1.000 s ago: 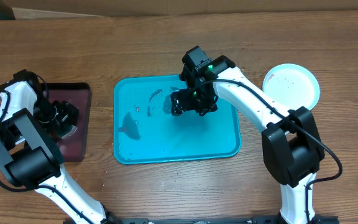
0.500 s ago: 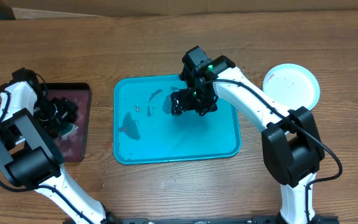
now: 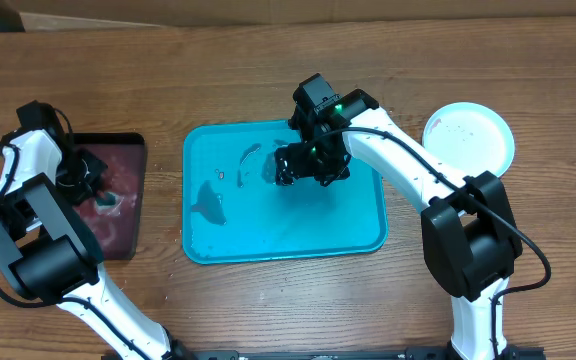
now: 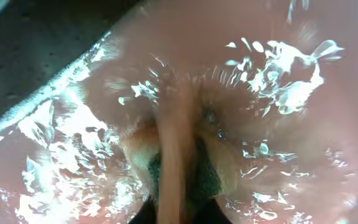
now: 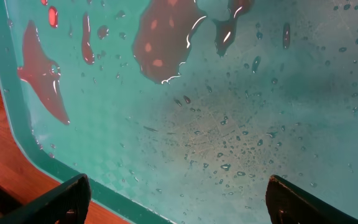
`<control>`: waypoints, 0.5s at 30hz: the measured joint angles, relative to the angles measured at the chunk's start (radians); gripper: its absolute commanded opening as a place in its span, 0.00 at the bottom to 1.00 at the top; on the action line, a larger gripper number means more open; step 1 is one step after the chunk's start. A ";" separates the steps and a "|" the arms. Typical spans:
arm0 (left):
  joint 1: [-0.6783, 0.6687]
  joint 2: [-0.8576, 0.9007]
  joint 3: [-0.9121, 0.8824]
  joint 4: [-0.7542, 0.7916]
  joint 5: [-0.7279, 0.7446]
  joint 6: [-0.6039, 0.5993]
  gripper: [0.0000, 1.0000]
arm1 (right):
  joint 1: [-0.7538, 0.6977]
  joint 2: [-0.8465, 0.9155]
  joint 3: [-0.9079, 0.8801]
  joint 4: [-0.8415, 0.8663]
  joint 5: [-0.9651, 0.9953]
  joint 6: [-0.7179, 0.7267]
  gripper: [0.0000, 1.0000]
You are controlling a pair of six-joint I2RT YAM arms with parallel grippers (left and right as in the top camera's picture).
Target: Clean dirty plates on tray and stack at the side
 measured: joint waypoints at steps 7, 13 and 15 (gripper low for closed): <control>0.000 -0.004 0.000 0.008 -0.045 0.002 1.00 | 0.000 0.000 0.000 0.001 0.000 0.000 0.91; 0.002 -0.004 0.001 0.023 -0.047 0.003 0.85 | 0.000 0.000 0.000 0.000 0.000 0.000 0.91; 0.002 -0.004 0.001 0.030 -0.047 0.004 0.47 | 0.000 0.000 0.000 -0.001 0.000 0.000 0.91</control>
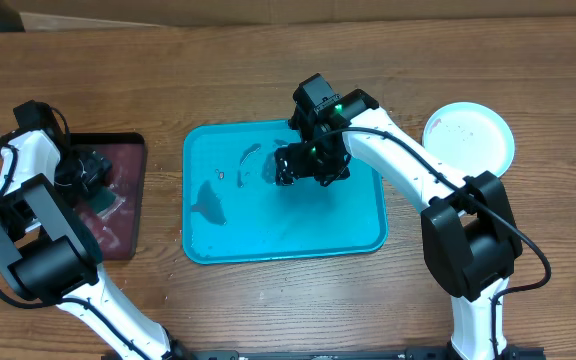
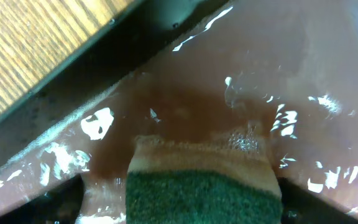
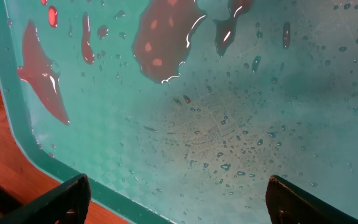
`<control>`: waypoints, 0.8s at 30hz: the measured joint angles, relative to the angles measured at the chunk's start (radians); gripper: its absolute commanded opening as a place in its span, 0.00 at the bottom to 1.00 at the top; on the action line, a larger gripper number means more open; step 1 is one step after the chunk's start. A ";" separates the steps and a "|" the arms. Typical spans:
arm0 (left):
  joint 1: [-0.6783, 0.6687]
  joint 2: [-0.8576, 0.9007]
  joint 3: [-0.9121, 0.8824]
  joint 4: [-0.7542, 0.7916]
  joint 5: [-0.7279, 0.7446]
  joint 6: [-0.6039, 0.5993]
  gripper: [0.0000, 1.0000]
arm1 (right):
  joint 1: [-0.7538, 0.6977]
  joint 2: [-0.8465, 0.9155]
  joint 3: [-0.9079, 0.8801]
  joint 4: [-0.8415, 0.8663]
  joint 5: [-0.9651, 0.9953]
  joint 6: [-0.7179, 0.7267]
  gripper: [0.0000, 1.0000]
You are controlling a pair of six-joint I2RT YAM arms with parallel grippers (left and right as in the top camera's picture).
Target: Clean dirty plates on tray and stack at the side
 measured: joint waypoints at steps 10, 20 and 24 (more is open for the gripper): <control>0.000 0.001 0.000 -0.029 -0.019 0.033 1.00 | 0.000 0.000 0.000 0.000 0.000 0.000 0.77; 0.001 -0.001 0.002 -0.151 0.108 0.030 0.68 | 0.000 0.000 0.000 0.000 0.000 0.000 0.78; 0.001 0.003 0.000 -0.208 0.160 0.034 0.10 | 0.000 0.000 0.000 0.000 0.000 0.000 0.78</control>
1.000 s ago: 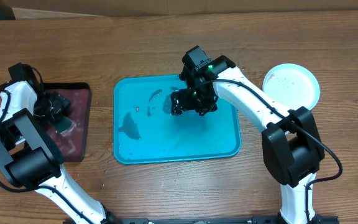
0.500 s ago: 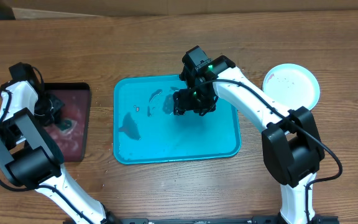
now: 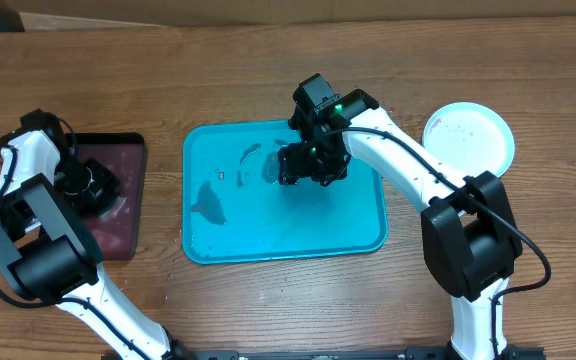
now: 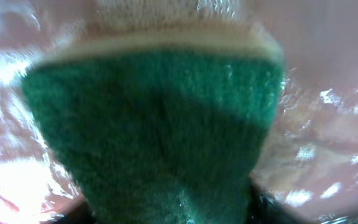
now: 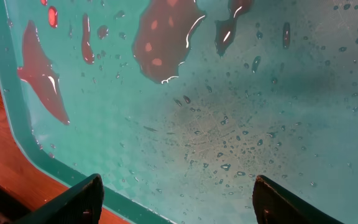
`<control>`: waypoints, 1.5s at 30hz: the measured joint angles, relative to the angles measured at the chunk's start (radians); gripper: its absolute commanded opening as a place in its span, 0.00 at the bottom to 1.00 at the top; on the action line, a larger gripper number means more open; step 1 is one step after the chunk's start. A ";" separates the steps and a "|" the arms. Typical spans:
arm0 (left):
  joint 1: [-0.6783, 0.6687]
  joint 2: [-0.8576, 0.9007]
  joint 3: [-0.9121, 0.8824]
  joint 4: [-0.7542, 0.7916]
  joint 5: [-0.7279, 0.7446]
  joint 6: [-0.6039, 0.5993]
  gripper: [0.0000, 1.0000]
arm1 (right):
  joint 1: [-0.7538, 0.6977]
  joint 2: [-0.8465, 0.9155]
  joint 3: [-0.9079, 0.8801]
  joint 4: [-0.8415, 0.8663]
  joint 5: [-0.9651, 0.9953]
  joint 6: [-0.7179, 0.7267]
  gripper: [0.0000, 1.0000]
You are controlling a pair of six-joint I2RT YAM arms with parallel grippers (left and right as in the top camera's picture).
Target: Clean dirty plates on tray and stack at the side
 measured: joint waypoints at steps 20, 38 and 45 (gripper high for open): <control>0.000 0.003 0.000 0.005 0.025 -0.001 0.19 | 0.000 0.000 0.000 -0.003 0.000 0.000 0.78; -0.002 0.000 0.000 0.142 -0.051 0.002 1.00 | 0.000 0.000 0.000 -0.016 0.000 0.000 0.78; -0.002 0.000 0.000 0.196 -0.103 0.000 0.13 | 0.000 0.000 0.000 -0.017 0.000 0.000 0.78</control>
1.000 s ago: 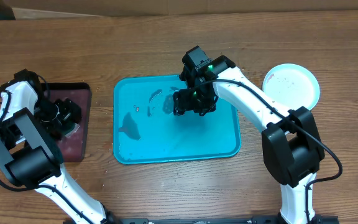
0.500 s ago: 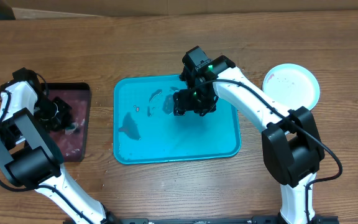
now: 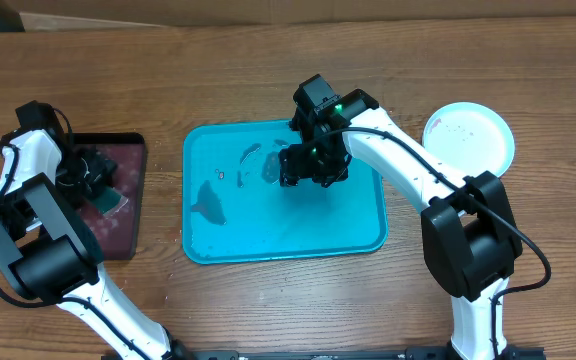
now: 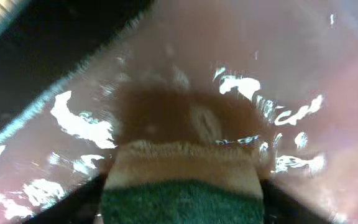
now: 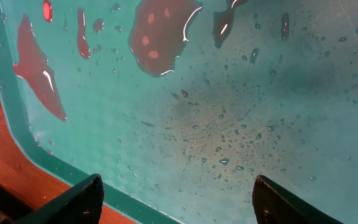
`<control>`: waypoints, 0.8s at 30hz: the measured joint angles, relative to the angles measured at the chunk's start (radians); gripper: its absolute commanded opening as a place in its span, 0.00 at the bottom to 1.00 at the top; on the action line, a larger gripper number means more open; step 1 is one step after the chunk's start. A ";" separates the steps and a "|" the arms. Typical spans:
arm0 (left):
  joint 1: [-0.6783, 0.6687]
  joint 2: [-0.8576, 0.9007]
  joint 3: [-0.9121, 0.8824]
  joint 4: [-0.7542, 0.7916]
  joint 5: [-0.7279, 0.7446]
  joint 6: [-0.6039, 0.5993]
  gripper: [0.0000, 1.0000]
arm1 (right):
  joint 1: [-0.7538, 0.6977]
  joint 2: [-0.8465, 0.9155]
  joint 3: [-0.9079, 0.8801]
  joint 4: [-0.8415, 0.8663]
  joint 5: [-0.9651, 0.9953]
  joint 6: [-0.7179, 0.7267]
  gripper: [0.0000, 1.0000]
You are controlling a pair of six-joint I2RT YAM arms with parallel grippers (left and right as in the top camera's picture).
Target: Clean dirty plates on tray and stack at the side
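A white plate (image 3: 470,135) with faint red specks lies on the table at the right, off the teal tray (image 3: 308,225). The tray holds water drops and red puddles (image 3: 208,203); no plate is on it. My right gripper (image 3: 308,165) hovers open over the tray's upper middle, and its wrist view shows wet tray (image 5: 241,93) between its spread fingers (image 5: 82,199). My left gripper (image 3: 86,172) is shut on a green-and-yellow sponge (image 4: 182,186) in a black basin (image 3: 123,235) of reddish water.
The black basin stands at the table's left edge, its dark rim (image 4: 42,50) close to the sponge in the left wrist view. A red puddle (image 5: 157,40) lies on the tray ahead of the right gripper. Bare wood surrounds tray, plate and basin.
The sponge's green face filled the left wrist view; now it sits lower in frame, its yellow edge in the reddish water near the basin's rim. The right gripper has shifted only slightly.
The left gripper held the sponge in churned reddish water, then by the basin's rim, then with its green face close to the camera, and now near the rim again. The right gripper stayed open over the wet tray, its fingers a little closer together from 1.5 s ago.
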 measured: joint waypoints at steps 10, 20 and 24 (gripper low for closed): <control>0.000 0.001 0.007 -0.040 -0.036 0.003 1.00 | 0.000 0.000 0.000 0.006 0.000 0.021 0.85; 0.000 0.023 0.262 -0.407 -0.047 0.045 1.00 | 0.000 0.000 0.000 0.006 0.000 0.041 0.93; 0.000 0.023 0.436 -0.557 -0.046 0.017 1.00 | 0.000 0.000 0.000 -0.002 0.000 0.042 0.93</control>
